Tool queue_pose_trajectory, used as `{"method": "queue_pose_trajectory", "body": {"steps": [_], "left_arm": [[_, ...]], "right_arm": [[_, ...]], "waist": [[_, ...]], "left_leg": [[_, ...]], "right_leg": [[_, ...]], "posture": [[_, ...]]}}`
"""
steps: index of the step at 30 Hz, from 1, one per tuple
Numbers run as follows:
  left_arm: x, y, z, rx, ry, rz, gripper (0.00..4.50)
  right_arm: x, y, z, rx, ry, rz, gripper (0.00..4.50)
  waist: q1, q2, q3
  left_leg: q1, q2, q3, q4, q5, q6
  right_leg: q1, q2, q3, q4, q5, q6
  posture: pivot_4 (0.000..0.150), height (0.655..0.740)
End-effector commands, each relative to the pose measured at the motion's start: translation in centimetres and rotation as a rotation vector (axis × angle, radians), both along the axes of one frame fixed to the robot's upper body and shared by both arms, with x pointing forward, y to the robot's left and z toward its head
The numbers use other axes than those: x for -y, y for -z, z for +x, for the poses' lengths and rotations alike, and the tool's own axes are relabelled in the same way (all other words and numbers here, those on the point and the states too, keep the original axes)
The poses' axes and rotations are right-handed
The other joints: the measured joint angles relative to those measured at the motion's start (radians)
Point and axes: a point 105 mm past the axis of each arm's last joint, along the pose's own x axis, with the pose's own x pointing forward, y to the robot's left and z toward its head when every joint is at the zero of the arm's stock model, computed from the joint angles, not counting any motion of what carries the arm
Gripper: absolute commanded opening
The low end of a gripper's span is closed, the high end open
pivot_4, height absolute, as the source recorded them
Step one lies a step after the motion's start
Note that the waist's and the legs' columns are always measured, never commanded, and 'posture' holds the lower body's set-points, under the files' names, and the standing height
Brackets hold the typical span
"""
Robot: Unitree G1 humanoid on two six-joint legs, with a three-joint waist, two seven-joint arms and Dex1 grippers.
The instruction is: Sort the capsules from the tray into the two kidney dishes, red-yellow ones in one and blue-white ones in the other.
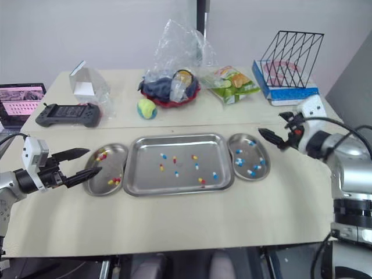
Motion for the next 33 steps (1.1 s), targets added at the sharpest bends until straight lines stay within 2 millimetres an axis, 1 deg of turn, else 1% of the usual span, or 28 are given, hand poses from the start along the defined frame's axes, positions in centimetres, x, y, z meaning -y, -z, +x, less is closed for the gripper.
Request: {"method": "queue_pose_trajectory", "body": {"steps": [1,3,5,7,9,13,16,20,24,26,28,30,33], "left_arm": [[-0.6,-1.1,0.0,0.054,-0.016,0.032,4.5],[-1.4,-0.7,-0.1,0.062,-0.052,0.045,4.5],[-2.8,-0.1,-0.5,0.082,-0.113,0.075,4.5],[-3.9,0.1,-0.8,0.085,-0.159,0.072,4.5],[-4.3,0.3,-1.0,0.087,-0.177,0.066,4.5],[-4.5,0.4,-1.2,0.085,-0.19,0.042,4.5],[-4.7,0.3,-1.1,0.096,-0.209,0.027,4.5],[-5.5,0.7,-1.1,0.091,-0.236,0.028,4.5],[-5.5,0.7,-1.2,0.09,-0.235,0.027,4.5],[-5.5,0.7,-1.2,0.092,-0.234,0.026,4.5],[-5.5,0.6,-1.2,0.096,-0.231,0.033,4.5],[-5.2,0.3,-1.2,0.114,-0.213,0.052,4.5],[-4.0,-0.7,-1.0,0.142,-0.158,0.061,4.5]], "right_arm": [[1.6,-0.7,-0.7,0.004,-0.004,0.011,4.38],[3.1,0.1,-1.4,-0.069,-0.011,0.153,4.38],[6.0,1.6,-2.2,-0.11,0.085,0.271,4.38],[7.9,2.6,-2.8,-0.12,0.161,0.313,4.38],[8.4,2.7,-3.1,-0.104,0.178,0.32,4.38],[8.5,3.6,-3.3,-0.114,0.177,0.272,4.38],[8.3,3.6,-3.2,-0.104,0.172,0.271,4.38],[8.2,3.8,-3.1,-0.104,0.17,0.261,4.38],[8.1,3.8,-3.0,-0.104,0.165,0.255,4.38],[8.0,3.7,-3.0,-0.102,0.161,0.254,4.38],[7.7,3.0,-3.0,-0.084,0.147,0.305,4.38],[6.8,2.2,-3.3,-0.062,0.097,0.317,4.38],[5.5,1.8,-3.9,-0.045,0.026,0.286,4.38]], "waist": [[0.001,0.0,0.0],[0.001,0.0,0.0],[0.001,0.0,0.0],[0.002,0.0,0.0],[0.003,0.0,0.0],[0.003,0.0,0.0],[0.003,0.0,0.0],[0.003,0.0,0.0],[0.004,0.0,0.0],[0.005,0.0,0.0],[0.005,0.0,0.0],[0.004,0.0,0.0],[0.006,0.0,0.0]], "left_leg": [[0.0,0.0,0.0,0.0,0.0,0.0],[0.0,0.0,0.0,0.0,0.0,0.0],[0.001,0.001,0.0,0.0,0.0,0.0],[0.001,0.001,0.0,0.0,0.0,0.0],[0.001,0.0,0.001,0.0,0.0,0.0],[0.002,0.0,0.002,0.0,-0.002,0.003],[0.004,0.001,0.002,0.0,-0.002,0.003],[0.003,0.001,0.003,0.001,-0.002,0.003],[0.003,0.001,0.003,0.001,-0.002,0.003],[0.003,0.001,0.003,0.001,-0.002,0.003],[0.003,0.0,0.003,0.001,-0.002,0.003],[0.003,0.001,0.003,0.001,-0.002,0.003],[0.003,0.001,0.003,0.001,-0.002,0.004]], "right_leg": [[0.0,0.0,0.0,0.0,0.0,0.0],[0.0,0.0,0.0,0.0,0.0,0.0],[0.0,0.0,0.0,-0.001,0.0,0.0],[0.001,0.0,0.0,-0.001,0.0,0.0],[0.001,0.0,0.0,-0.001,0.0,0.0],[0.001,-0.001,0.001,-0.002,0.0,0.0],[0.001,0.0,0.001,-0.001,0.0,0.0],[0.001,0.0,0.001,-0.001,0.0,0.0],[0.001,-0.001,0.001,-0.001,0.0,0.0],[0.001,-0.001,0.001,-0.001,0.0,0.0],[0.001,-0.001,0.001,-0.001,0.0,0.0],[0.001,-0.001,0.001,-0.001,0.0,0.0],[0.001,0.0,0.001,-0.001,0.0,0.0]], "posture": [[0.15,0.74],[0.15,0.74],[0.15,0.74],[0.15,0.74],[0.15,0.74],[0.15,0.74],[0.15,0.74],[0.15,0.74],[0.15,0.74],[0.15,0.74],[0.15,0.74],[0.15,0.74],[0.15,0.74]]}}
